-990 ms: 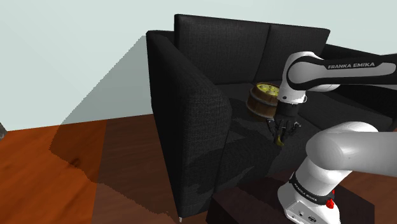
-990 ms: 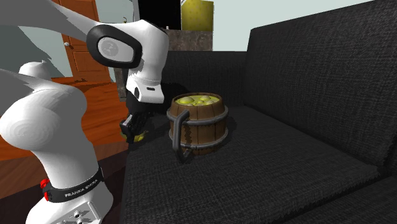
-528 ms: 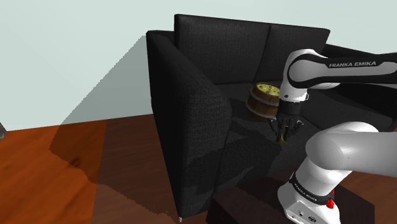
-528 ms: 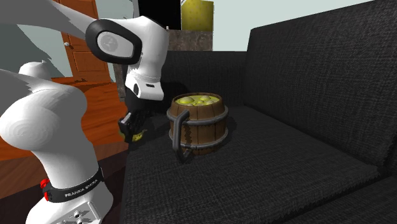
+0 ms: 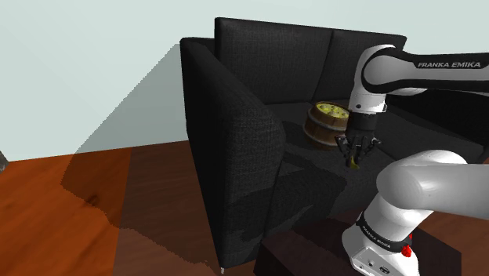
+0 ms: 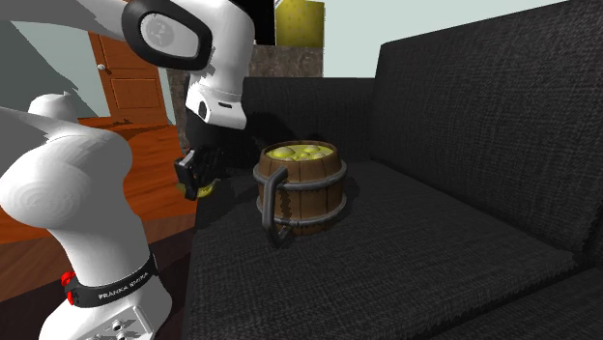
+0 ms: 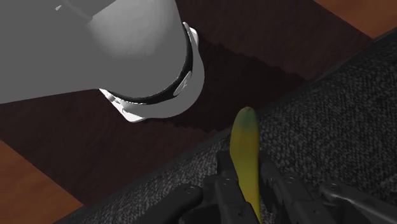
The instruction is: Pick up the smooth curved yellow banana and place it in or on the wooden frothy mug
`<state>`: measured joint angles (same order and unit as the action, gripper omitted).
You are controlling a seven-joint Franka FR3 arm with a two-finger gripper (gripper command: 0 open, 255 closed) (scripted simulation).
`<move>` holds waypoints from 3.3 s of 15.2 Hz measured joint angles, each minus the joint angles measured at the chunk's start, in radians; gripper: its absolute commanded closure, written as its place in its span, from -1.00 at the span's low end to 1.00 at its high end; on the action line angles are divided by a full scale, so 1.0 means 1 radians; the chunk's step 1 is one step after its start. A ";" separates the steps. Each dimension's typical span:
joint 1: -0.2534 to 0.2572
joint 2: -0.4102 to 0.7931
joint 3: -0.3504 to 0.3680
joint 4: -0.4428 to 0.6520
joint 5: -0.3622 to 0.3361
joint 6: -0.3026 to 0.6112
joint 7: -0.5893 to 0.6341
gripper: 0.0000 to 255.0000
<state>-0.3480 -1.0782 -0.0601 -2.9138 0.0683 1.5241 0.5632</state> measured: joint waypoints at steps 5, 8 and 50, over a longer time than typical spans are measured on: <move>0.002 -0.002 0.001 0.068 0.002 -0.069 0.007 1.00; 0.004 0.005 0.002 0.114 0.005 -0.108 0.012 1.00; 0.020 0.667 -0.186 0.844 -0.099 -0.184 -0.164 1.00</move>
<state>-0.3283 -0.4110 -0.2459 -2.0700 -0.0305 1.3406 0.3988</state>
